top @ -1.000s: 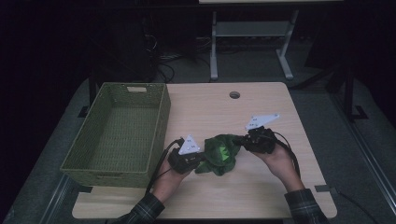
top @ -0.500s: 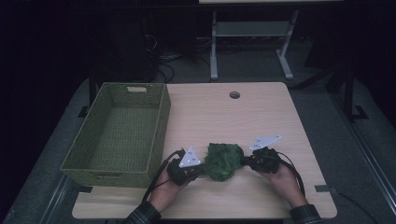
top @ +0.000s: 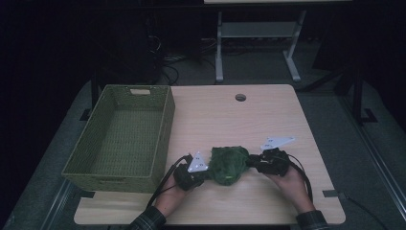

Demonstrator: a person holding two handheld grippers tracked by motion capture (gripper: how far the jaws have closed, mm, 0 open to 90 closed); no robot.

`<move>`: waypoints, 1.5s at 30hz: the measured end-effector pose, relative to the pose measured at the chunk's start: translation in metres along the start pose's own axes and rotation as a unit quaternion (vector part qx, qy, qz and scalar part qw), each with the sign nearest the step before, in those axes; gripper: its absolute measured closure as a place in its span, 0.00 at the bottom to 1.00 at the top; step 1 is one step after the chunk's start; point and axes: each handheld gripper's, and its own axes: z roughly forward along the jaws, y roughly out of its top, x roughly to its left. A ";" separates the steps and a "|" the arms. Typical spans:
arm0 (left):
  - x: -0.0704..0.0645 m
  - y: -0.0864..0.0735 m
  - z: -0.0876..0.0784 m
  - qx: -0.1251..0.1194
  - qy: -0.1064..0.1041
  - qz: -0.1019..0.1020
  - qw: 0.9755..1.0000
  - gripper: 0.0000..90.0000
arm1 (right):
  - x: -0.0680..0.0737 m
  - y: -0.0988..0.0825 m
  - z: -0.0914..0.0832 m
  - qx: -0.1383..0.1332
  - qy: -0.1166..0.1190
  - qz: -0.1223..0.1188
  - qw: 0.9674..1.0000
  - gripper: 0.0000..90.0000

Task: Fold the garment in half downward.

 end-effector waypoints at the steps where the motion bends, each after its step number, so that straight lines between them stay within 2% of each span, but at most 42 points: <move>1: 0.000 0.000 0.000 0.000 -0.001 0.000 1.000 0.97 | 0.002 0.000 -0.007 -0.008 0.003 0.000 1.000 0.78; 3: -0.001 0.000 0.000 0.001 -0.001 0.000 1.000 0.97 | 0.008 0.000 -0.018 -0.025 0.017 -0.003 1.000 0.77; 7: 0.000 0.000 0.000 -0.002 -0.001 -0.003 1.000 0.97 | 0.024 -0.004 -0.022 -0.020 0.037 -0.006 0.999 0.75; 11: 0.000 0.000 0.000 -0.002 -0.002 -0.004 1.000 0.97 | 0.037 -0.007 -0.011 0.001 0.051 -0.012 0.999 0.72; 13: -0.001 0.001 -0.001 -0.005 -0.004 -0.006 1.000 0.97 | 0.039 -0.006 -0.004 0.009 0.056 -0.010 0.998 0.68; 16: -0.001 0.001 -0.001 -0.005 -0.005 -0.007 1.000 0.97 | 0.040 -0.002 0.002 0.011 0.062 -0.002 0.998 0.66; 17: -0.001 0.001 -0.001 -0.005 -0.006 -0.007 1.000 0.97 | 0.039 -0.002 0.004 0.010 0.062 -0.001 0.998 0.67; 19: -0.001 0.001 -0.001 -0.005 -0.008 -0.007 1.000 0.97 | 0.038 -0.001 0.004 0.006 0.065 0.012 0.998 0.78; 20: -0.001 0.001 -0.001 -0.004 -0.008 -0.007 1.000 0.97 | 0.037 -0.001 0.004 0.000 0.062 0.010 0.998 0.90; 23: -0.002 0.001 -0.001 -0.007 -0.009 -0.011 1.000 0.97 | 0.038 -0.001 0.001 -0.004 0.052 -0.007 0.999 0.99; 26: -0.001 0.000 0.000 -0.007 -0.011 -0.013 1.000 0.97 | 0.040 -0.004 -0.003 0.002 0.048 -0.009 0.999 1.00; 28: 0.000 0.000 0.000 -0.004 -0.012 -0.010 1.000 0.97 | 0.039 -0.008 -0.003 0.017 0.041 -0.006 0.999 1.00; 30: 0.000 0.000 0.000 -0.001 -0.014 -0.012 1.000 0.97 | 0.037 -0.012 0.000 0.036 0.032 0.001 0.999 1.00; 32: 0.000 -0.001 0.001 -0.001 -0.015 -0.015 1.000 0.97 | 0.035 -0.014 0.004 0.043 0.028 0.005 0.999 1.00; 37: 0.002 -0.003 0.004 0.011 -0.014 -0.011 1.000 0.97 | 0.029 -0.015 0.017 0.073 0.008 0.001 0.997 1.00; 41: 0.002 -0.005 0.009 0.026 -0.016 -0.007 1.000 0.97 | 0.025 -0.016 0.022 0.077 0.009 0.009 0.997 1.00; 43: 0.001 -0.005 0.011 0.029 -0.022 -0.010 0.999 0.97 | 0.026 -0.016 0.022 0.076 0.011 0.007 0.997 1.00; 45: -0.001 -0.005 0.009 0.031 -0.022 -0.004 0.999 0.95 | 0.028 -0.017 0.023 0.074 0.014 0.003 0.997 1.00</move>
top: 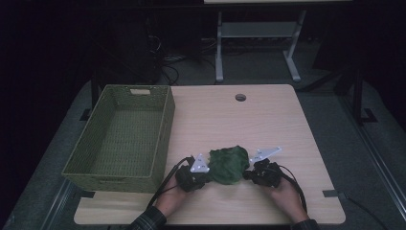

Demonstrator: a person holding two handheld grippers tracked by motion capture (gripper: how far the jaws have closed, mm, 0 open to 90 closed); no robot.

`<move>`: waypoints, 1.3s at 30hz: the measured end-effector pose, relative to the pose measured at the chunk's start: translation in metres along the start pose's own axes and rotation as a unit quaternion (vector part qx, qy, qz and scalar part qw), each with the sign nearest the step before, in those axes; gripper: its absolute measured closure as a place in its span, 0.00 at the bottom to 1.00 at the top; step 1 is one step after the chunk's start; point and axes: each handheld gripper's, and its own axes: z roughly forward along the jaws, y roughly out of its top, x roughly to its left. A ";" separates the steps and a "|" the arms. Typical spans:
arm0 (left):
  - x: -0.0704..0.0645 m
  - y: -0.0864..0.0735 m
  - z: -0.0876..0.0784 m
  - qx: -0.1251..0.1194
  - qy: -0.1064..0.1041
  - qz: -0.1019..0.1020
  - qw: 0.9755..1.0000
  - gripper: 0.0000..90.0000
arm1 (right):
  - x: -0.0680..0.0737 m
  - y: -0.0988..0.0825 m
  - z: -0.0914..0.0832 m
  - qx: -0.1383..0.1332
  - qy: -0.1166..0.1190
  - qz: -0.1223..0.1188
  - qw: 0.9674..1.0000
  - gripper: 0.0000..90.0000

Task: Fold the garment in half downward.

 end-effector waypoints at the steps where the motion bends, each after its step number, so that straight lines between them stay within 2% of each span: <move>1: 0.000 0.000 -0.001 0.000 -0.001 -0.002 1.000 0.94 | 0.000 0.000 0.000 -0.006 0.005 -0.002 1.000 1.00; 3: 0.000 0.000 -0.002 -0.001 -0.001 -0.005 1.000 0.89 | 0.001 0.000 -0.003 -0.017 0.004 -0.006 1.000 0.99; 4: 0.000 0.000 -0.003 0.001 -0.003 -0.003 1.000 0.88 | 0.001 0.000 -0.006 -0.023 0.007 0.001 1.000 0.99; 6: -0.001 0.001 -0.003 -0.002 -0.005 -0.005 1.000 0.83 | -0.001 0.001 -0.011 -0.037 0.004 -0.001 0.999 0.92; 9: -0.001 0.002 -0.004 -0.008 -0.004 -0.002 1.000 0.81 | -0.004 0.000 -0.020 -0.055 -0.001 0.011 0.998 0.81; 14: 0.000 0.003 -0.008 -0.013 -0.001 -0.009 1.000 0.77 | -0.004 0.000 -0.031 -0.080 -0.006 0.007 0.997 0.76; 17: 0.001 0.005 -0.016 -0.026 0.003 -0.018 0.999 0.70 | -0.005 -0.002 -0.033 -0.078 -0.011 0.008 0.997 0.72; 20: 0.002 0.009 -0.029 -0.046 0.001 -0.027 0.999 0.62 | -0.008 -0.006 -0.032 -0.077 -0.017 0.013 0.997 0.63; 26: 0.003 0.021 -0.042 -0.071 -0.011 -0.025 0.997 0.52 | -0.019 -0.018 -0.036 -0.074 -0.044 0.026 0.996 0.46; 30: 0.004 0.029 -0.044 -0.082 -0.027 -0.019 0.996 0.45 | -0.026 -0.028 -0.037 -0.061 -0.065 0.041 0.995 0.35; 33: 0.005 0.036 -0.041 -0.077 -0.045 -0.011 0.996 0.39 | -0.033 -0.033 -0.036 -0.056 -0.088 0.046 0.994 0.26; 35: 0.004 0.040 -0.039 -0.075 -0.053 -0.004 0.996 0.36 | -0.037 -0.035 -0.034 -0.050 -0.099 0.061 0.992 0.19; 39: 0.001 0.048 -0.035 -0.076 -0.060 0.012 0.995 0.30 | -0.042 -0.038 -0.031 -0.045 -0.120 0.065 0.990 0.15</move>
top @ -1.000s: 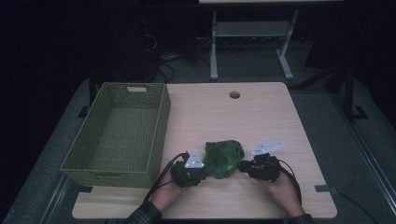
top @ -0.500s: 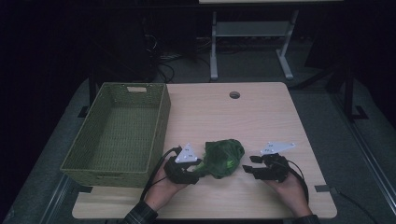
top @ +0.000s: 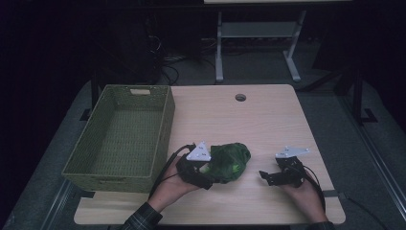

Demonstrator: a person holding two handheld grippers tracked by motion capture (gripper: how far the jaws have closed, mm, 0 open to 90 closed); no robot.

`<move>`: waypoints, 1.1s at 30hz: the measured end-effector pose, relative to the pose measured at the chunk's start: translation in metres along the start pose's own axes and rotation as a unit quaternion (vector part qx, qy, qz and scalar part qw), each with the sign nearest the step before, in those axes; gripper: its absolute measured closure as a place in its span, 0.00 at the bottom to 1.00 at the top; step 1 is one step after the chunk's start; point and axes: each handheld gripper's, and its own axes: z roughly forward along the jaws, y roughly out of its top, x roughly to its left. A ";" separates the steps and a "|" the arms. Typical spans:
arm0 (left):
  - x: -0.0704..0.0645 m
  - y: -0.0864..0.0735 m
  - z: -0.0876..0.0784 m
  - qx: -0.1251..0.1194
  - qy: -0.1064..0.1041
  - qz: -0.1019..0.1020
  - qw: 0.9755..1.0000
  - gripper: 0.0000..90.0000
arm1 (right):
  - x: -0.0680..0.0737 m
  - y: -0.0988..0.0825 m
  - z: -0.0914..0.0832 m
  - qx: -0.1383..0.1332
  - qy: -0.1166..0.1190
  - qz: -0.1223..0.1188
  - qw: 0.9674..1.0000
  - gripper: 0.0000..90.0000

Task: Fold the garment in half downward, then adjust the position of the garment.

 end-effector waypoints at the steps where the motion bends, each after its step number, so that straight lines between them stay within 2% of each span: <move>1: 0.000 0.002 0.000 0.000 -0.002 0.001 1.000 0.29 | 0.000 -0.001 0.001 0.005 -0.003 0.000 1.000 0.15; 4: 0.000 0.008 0.003 -0.001 -0.008 0.010 1.000 0.28 | 0.000 -0.002 0.006 0.013 -0.014 -0.004 1.000 0.08; 11: -0.002 0.020 0.008 -0.006 -0.019 0.025 0.999 0.27 | 0.000 -0.006 0.009 -0.005 -0.014 -0.003 1.000 0.03; 16: -0.007 0.025 0.015 -0.005 -0.029 0.036 0.999 0.27 | -0.001 -0.008 0.010 -0.016 -0.015 -0.003 1.000 0.03; 22: -0.011 0.027 0.024 0.000 -0.036 0.043 0.998 0.27 | -0.001 -0.008 0.010 -0.016 -0.015 -0.003 1.000 0.03; 26: -0.008 0.024 0.035 0.017 -0.031 0.051 0.998 0.28 | -0.001 -0.008 0.010 -0.017 -0.016 -0.003 1.000 0.03; 30: -0.004 0.013 0.049 0.043 -0.028 0.052 0.997 0.29 | -0.001 -0.008 0.010 -0.017 -0.016 -0.003 1.000 0.03; 33: 0.001 0.004 0.053 0.052 -0.024 0.048 0.997 0.31 | -0.001 -0.008 0.010 -0.017 -0.016 -0.003 1.000 0.03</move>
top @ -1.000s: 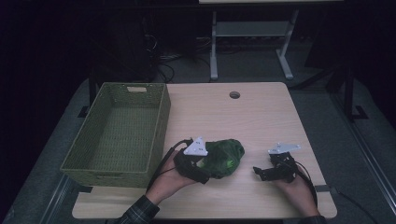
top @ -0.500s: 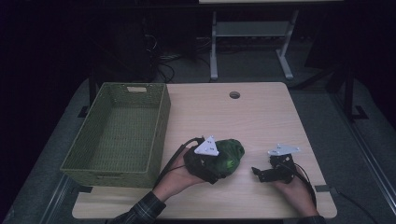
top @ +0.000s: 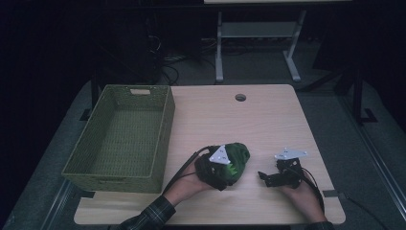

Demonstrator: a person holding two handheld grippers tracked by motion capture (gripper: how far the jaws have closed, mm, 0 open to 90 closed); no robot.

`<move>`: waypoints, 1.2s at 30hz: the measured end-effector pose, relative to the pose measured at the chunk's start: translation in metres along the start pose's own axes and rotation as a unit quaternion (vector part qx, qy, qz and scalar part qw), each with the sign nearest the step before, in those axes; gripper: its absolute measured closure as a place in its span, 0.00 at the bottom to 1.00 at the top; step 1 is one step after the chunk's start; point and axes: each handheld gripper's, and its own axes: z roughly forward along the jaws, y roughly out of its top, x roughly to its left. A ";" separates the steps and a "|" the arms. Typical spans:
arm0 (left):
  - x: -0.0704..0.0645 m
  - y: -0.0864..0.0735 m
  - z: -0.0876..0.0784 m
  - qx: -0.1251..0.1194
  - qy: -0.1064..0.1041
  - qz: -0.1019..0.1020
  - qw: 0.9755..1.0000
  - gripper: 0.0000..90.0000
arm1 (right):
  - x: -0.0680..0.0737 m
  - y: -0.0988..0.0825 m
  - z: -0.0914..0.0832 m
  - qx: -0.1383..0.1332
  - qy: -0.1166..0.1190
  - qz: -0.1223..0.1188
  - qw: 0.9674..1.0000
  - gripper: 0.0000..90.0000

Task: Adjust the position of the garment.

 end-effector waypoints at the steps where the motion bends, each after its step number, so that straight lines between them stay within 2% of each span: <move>1: 0.001 -0.001 0.000 0.001 0.003 0.001 1.000 0.32 | 0.000 0.000 0.000 0.000 0.000 0.000 1.000 0.03; 5: 0.002 -0.007 0.001 0.009 0.005 0.005 1.000 0.34 | 0.000 0.000 0.000 0.000 0.000 0.000 1.000 0.03; 8: 0.004 -0.012 0.003 0.019 0.012 0.021 1.000 0.34 | 0.000 0.000 0.000 0.000 0.000 0.000 1.000 0.03; 11: 0.004 -0.015 0.005 0.023 0.017 0.025 0.999 0.35 | 0.000 0.000 0.000 0.000 0.000 0.000 1.000 0.03; 15: 0.002 -0.018 0.008 0.031 0.028 0.042 0.998 0.35 | 0.000 0.000 0.000 0.000 0.000 0.000 1.000 0.03; 19: -0.001 -0.020 0.011 0.038 0.044 0.060 0.997 0.36 | 0.000 0.000 0.000 0.000 0.000 0.000 1.000 0.03; 25: -0.006 -0.023 0.016 0.042 0.076 0.087 0.992 0.42 | 0.000 0.000 0.000 0.000 0.000 0.000 1.000 0.03; 28: -0.006 -0.023 0.016 0.038 0.084 0.084 0.992 0.48 | 0.000 0.000 0.000 0.000 0.000 0.000 1.000 0.03; 30: -0.003 -0.023 0.014 0.033 0.082 0.076 0.993 0.54 | 0.000 0.000 0.000 0.000 0.000 0.000 1.000 0.03; 33: 0.003 -0.023 0.011 0.026 0.071 0.059 0.995 0.67 | 0.000 0.000 0.000 0.000 0.000 0.000 1.000 0.03; 36: 0.009 -0.023 0.010 0.017 0.047 0.037 0.998 0.79 | 0.000 0.000 0.000 0.000 -0.001 0.000 1.000 0.03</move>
